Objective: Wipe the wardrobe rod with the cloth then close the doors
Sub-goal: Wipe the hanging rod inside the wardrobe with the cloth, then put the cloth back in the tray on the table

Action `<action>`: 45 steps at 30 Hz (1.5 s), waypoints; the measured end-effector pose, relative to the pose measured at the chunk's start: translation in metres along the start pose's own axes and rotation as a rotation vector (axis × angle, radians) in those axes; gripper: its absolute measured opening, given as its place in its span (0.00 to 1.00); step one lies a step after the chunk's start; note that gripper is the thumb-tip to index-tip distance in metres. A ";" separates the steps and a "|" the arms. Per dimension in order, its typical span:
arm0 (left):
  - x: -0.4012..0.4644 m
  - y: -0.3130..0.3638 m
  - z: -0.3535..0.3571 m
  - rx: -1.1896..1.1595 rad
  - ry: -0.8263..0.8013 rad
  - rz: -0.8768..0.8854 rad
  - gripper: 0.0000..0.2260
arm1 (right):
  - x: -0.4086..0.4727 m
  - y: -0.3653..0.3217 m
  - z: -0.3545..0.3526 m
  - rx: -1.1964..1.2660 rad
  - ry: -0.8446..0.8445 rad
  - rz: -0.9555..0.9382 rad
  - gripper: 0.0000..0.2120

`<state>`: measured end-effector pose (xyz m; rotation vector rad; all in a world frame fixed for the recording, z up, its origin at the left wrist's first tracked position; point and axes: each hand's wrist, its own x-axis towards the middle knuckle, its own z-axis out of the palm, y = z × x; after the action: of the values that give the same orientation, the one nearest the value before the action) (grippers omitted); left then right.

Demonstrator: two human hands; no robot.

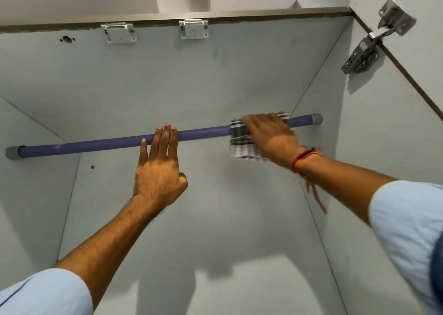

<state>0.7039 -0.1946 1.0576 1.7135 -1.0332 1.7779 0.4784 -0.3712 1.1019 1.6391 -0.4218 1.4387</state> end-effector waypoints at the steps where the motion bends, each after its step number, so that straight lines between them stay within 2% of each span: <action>1: 0.000 0.001 -0.001 0.005 -0.013 -0.006 0.48 | -0.013 0.022 -0.001 -0.011 -0.011 0.035 0.23; 5: 0.001 0.005 -0.004 0.039 -0.059 -0.034 0.51 | -0.048 0.075 -0.009 -0.123 -0.071 0.150 0.28; 12: 0.000 0.023 -0.024 0.017 -0.132 -0.109 0.47 | -0.059 0.052 -0.041 -0.165 -0.201 0.176 0.29; 14: -0.007 0.037 -0.038 -0.073 -0.130 -0.067 0.45 | -0.077 0.042 -0.058 -0.148 -0.219 0.168 0.28; 15: -0.011 0.047 -0.044 -0.183 -0.119 -0.013 0.43 | -0.085 0.035 -0.067 -0.114 -0.224 0.173 0.28; 17: -0.024 0.075 -0.061 -0.579 -0.151 0.095 0.34 | -0.101 0.015 -0.090 -0.004 -0.254 0.214 0.31; 20: -0.054 0.128 -0.092 -1.076 -0.325 0.207 0.22 | -0.132 -0.022 -0.129 0.112 -0.331 0.267 0.33; 21: -0.069 0.144 -0.103 -1.201 -0.366 0.197 0.18 | -0.147 -0.036 -0.143 0.128 -0.366 0.266 0.31; 24: -0.116 0.174 -0.121 -1.462 -0.470 -0.024 0.09 | -0.195 -0.070 -0.184 0.148 -0.459 0.287 0.27; 26: -0.155 0.186 -0.130 -1.599 -0.536 -0.116 0.08 | -0.233 -0.089 -0.213 0.177 -0.518 0.376 0.25; 28: -0.198 0.197 -0.138 -1.672 -0.580 -0.152 0.08 | -0.277 -0.109 -0.242 0.287 -0.557 0.540 0.23; 30: -0.245 0.208 -0.149 -1.718 -0.648 -0.185 0.08 | -0.331 -0.134 -0.274 0.474 -0.536 0.815 0.24; 34: -0.364 0.244 -0.178 -1.874 -0.893 -0.301 0.08 | -0.466 -0.190 -0.355 0.767 -0.480 1.572 0.26; 36: -0.430 0.266 -0.197 -1.926 -1.076 -0.325 0.06 | -0.528 -0.216 -0.401 1.017 -0.361 1.928 0.25; 37: -0.463 0.277 -0.206 -1.934 -1.172 -0.315 0.05 | -0.554 -0.229 -0.421 1.078 -0.293 2.048 0.27; 38: -0.502 0.291 -0.222 -1.911 -1.284 -0.291 0.05 | -0.581 -0.243 -0.449 1.034 -0.264 2.138 0.29; 40: -0.572 0.312 -0.253 -1.849 -1.433 -0.303 0.07 | -0.632 -0.272 -0.496 0.857 -0.330 2.204 0.30; 45: -0.754 0.395 -0.369 -1.607 -1.954 -0.182 0.20 | -0.761 -0.309 -0.635 0.407 -0.487 2.436 0.31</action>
<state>0.2573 -0.0230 0.2626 1.5184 -1.7475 -1.4114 0.1116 0.0747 0.2392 1.1132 -3.2873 2.4731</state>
